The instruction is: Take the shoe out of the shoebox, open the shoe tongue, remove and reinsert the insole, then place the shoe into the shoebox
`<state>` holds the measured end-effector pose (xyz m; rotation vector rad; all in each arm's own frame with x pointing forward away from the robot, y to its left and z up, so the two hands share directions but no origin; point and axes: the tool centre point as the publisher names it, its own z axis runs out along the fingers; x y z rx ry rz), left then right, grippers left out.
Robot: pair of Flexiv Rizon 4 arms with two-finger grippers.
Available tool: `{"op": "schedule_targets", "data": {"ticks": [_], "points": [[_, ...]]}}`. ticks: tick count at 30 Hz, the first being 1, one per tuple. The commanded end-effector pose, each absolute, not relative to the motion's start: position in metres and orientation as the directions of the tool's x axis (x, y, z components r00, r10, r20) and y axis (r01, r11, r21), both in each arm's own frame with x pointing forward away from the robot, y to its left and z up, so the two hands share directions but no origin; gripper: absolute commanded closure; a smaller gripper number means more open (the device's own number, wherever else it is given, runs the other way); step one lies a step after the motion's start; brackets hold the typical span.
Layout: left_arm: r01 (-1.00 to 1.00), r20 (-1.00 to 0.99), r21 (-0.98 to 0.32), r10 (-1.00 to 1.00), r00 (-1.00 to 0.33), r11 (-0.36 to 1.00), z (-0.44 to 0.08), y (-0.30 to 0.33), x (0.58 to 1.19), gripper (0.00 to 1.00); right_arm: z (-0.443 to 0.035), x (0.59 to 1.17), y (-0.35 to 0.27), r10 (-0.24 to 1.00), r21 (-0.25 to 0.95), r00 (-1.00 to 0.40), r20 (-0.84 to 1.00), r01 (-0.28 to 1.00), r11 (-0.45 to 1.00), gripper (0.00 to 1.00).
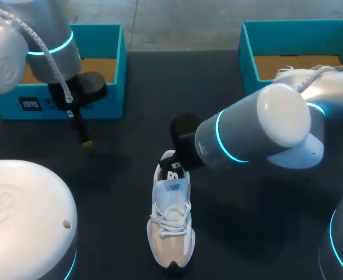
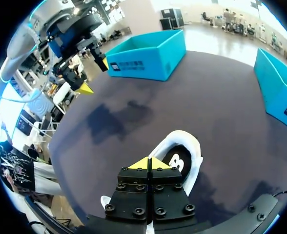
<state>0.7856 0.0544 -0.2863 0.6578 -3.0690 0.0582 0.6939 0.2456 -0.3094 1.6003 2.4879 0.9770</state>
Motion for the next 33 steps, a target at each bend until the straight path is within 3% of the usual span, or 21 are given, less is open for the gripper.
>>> {"op": "schedule_targets", "data": {"ticks": [1, 7, 25, 33], "points": [[-0.407, 0.011, -0.031, -0.407, -0.913, 0.913, -0.286, 0.054, 0.786, 0.00, -0.312, 0.690, 0.247, 0.833, 0.543, -0.464, 0.302, 0.802, 0.250, 1.00], [-0.407, 0.011, -0.031, -0.407, -0.913, 0.913, -0.286, 0.054, 0.786, 0.00, -0.282, 0.696, 0.244, 0.844, 0.567, -0.478, 0.243, 0.776, 0.276, 1.00], [-0.407, 0.011, -0.031, -0.407, -0.913, 0.913, -0.286, 0.054, 0.786, 0.00, -0.287, 0.695, 0.246, 0.852, 0.560, -0.464, 0.244, 0.784, 0.267, 1.00], [-0.143, 0.001, -0.115, -0.144, -0.990, 0.983, -0.291, 0.068, 0.773, 0.00, -0.309, 0.694, 0.249, 0.865, 0.526, -0.418, 0.276, 0.819, 0.228, 1.00]]}}
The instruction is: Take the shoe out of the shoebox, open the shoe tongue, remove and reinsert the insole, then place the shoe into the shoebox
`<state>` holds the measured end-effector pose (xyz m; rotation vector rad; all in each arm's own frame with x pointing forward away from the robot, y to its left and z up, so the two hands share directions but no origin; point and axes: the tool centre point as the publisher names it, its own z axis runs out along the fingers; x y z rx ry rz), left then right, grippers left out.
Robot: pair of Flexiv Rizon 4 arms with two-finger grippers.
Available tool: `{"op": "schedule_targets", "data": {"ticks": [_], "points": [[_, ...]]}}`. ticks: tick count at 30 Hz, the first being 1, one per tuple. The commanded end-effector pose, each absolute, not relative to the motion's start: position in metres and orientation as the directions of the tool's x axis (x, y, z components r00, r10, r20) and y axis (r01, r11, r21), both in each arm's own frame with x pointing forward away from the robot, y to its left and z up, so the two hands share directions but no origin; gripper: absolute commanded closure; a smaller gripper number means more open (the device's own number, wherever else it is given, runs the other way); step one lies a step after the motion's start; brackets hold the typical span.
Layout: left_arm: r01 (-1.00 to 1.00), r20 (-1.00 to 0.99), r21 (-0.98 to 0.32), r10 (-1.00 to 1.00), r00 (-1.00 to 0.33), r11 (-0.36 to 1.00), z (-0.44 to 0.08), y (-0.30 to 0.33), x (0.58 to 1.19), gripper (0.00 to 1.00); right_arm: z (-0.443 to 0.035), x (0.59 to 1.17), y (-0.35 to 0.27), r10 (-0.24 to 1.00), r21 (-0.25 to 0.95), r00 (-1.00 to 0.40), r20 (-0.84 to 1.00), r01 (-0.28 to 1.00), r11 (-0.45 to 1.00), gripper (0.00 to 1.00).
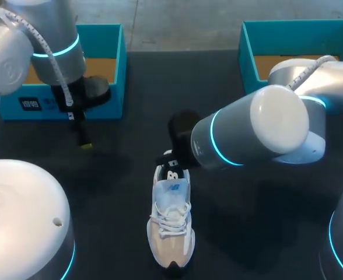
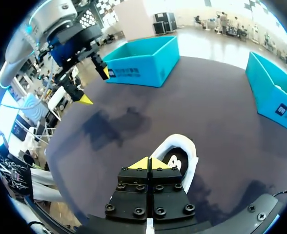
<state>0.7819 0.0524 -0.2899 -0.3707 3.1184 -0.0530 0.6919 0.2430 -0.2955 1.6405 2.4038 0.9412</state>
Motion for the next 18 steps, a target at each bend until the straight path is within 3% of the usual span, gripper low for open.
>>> {"op": "schedule_targets", "data": {"ticks": [1, 6, 18], "points": [[-0.123, -0.004, -0.126, -0.124, -0.992, 0.984, -0.291, 0.069, 0.773, 0.00, -0.311, 0.694, 0.250, 0.870, 0.517, -0.409, 0.275, 0.826, 0.225, 1.00], [-0.026, 0.000, -0.168, -0.027, -1.000, 0.985, -0.294, 0.071, 0.773, 0.00, -0.320, 0.698, 0.250, 0.878, 0.501, -0.386, 0.284, 0.840, 0.207, 1.00], [-0.011, 0.015, -0.175, -0.008, -1.000, 0.985, -0.294, 0.070, 0.778, 0.00, -0.338, 0.710, 0.251, 0.937, 0.445, -0.280, 0.207, 0.881, 0.165, 1.00]]}}
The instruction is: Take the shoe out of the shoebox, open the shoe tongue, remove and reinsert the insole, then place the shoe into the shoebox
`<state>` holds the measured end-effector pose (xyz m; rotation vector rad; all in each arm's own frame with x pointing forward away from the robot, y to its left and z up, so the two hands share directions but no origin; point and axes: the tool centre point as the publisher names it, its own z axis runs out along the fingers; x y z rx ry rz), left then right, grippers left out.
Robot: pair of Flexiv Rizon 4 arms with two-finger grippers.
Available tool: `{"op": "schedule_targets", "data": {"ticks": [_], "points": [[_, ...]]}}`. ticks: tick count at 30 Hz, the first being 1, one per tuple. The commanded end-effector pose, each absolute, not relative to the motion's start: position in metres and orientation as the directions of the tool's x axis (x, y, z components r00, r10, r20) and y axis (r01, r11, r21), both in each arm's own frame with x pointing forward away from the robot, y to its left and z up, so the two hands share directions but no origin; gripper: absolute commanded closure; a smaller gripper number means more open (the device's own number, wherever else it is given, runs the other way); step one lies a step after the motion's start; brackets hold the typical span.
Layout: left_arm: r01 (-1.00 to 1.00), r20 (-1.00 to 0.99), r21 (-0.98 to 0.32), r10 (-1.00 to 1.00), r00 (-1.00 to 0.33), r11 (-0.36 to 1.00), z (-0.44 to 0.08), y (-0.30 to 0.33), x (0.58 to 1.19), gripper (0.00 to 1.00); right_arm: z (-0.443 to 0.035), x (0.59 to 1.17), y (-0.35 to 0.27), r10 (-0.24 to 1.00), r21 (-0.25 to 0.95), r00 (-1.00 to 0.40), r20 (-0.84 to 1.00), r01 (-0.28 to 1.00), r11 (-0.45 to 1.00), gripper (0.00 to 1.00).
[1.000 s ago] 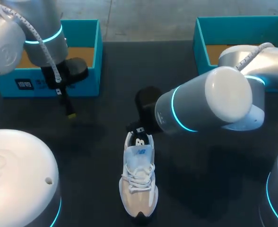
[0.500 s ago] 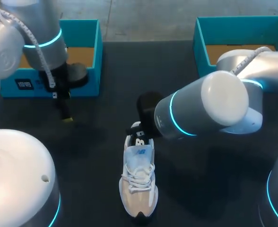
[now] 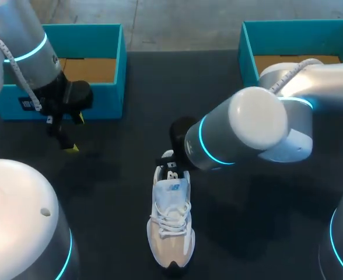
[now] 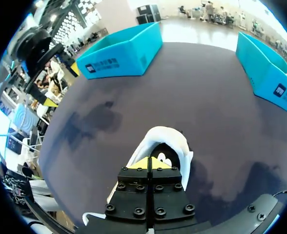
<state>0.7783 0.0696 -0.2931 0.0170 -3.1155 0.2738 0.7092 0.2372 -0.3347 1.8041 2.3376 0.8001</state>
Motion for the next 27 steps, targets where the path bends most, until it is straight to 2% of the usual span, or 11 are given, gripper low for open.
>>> {"op": "schedule_targets", "data": {"ticks": [1, 18, 27], "points": [[-0.011, 0.015, -0.175, -0.008, -1.000, 0.985, -0.294, 0.070, 0.778, 0.00, -0.340, 0.711, 0.251, 0.939, 0.446, -0.277, 0.205, 0.880, 0.162, 1.00], [-0.011, 0.015, -0.175, -0.008, -1.000, 0.985, -0.294, 0.070, 0.778, 0.00, -0.365, 0.723, 0.245, 0.991, 0.447, -0.134, 0.011, 0.887, 0.115, 1.00], [-0.011, 0.015, -0.175, -0.008, -1.000, 0.985, -0.294, 0.070, 0.778, 0.00, -0.381, 0.732, 0.236, 0.992, 0.444, -0.123, -0.009, 0.889, 0.114, 1.00]]}}
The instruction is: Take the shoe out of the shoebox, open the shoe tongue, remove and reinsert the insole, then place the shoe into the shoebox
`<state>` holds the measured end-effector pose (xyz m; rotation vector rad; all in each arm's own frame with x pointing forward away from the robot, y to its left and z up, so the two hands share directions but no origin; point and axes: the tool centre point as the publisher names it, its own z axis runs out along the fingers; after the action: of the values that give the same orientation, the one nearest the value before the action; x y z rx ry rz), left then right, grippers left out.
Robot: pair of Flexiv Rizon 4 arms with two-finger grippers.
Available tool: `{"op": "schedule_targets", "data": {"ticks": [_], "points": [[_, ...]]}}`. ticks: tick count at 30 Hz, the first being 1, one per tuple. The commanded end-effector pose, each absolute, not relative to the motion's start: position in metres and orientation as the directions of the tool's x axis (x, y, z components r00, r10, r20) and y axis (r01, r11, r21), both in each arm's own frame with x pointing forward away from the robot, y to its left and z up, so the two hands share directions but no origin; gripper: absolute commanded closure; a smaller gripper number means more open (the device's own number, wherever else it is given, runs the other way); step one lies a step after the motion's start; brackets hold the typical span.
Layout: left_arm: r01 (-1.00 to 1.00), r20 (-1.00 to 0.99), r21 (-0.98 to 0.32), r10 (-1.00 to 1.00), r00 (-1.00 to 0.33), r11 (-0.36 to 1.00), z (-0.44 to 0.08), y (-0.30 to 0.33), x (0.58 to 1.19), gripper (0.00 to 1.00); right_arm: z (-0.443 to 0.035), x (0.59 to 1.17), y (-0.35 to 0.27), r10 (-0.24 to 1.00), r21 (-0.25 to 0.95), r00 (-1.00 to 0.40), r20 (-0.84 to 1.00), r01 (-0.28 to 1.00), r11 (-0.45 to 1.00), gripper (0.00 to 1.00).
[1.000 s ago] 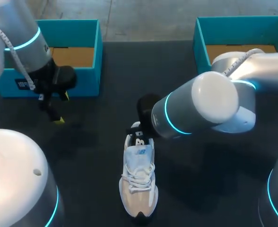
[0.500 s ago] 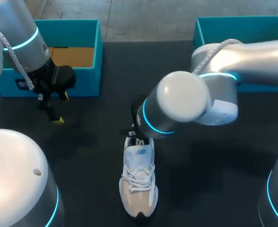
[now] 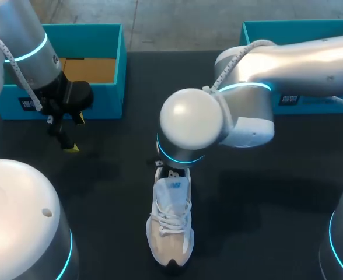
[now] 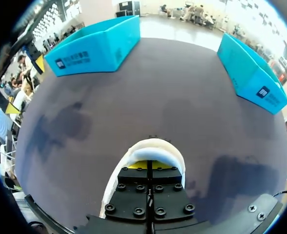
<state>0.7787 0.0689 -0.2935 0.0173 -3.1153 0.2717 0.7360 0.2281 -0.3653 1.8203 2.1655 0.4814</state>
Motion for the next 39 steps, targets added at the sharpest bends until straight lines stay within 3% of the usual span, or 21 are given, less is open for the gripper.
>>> {"op": "schedule_targets", "data": {"ticks": [1, 13, 26, 39], "points": [[-0.011, 0.015, -0.175, -0.008, -1.000, 0.985, -0.294, 0.070, 0.778, 0.00, -0.384, 0.732, 0.236, 0.992, 0.442, -0.125, -0.007, 0.890, 0.116, 1.00], [-0.011, 0.015, -0.175, -0.008, -1.000, 0.985, -0.294, 0.070, 0.778, 0.00, -0.403, 0.729, 0.240, 0.991, 0.412, -0.131, -0.023, 0.902, 0.129, 1.00], [-0.011, 0.015, -0.175, -0.008, -1.000, 0.985, -0.294, 0.070, 0.778, 0.00, -0.368, 0.717, 0.238, 0.987, 0.471, -0.062, -0.151, 0.873, 0.127, 1.00], [-0.011, 0.015, -0.175, -0.008, -1.000, 0.985, -0.294, 0.070, 0.778, 0.00, -0.397, 0.726, 0.229, 0.991, 0.437, -0.038, -0.124, 0.895, 0.089, 1.00]]}}
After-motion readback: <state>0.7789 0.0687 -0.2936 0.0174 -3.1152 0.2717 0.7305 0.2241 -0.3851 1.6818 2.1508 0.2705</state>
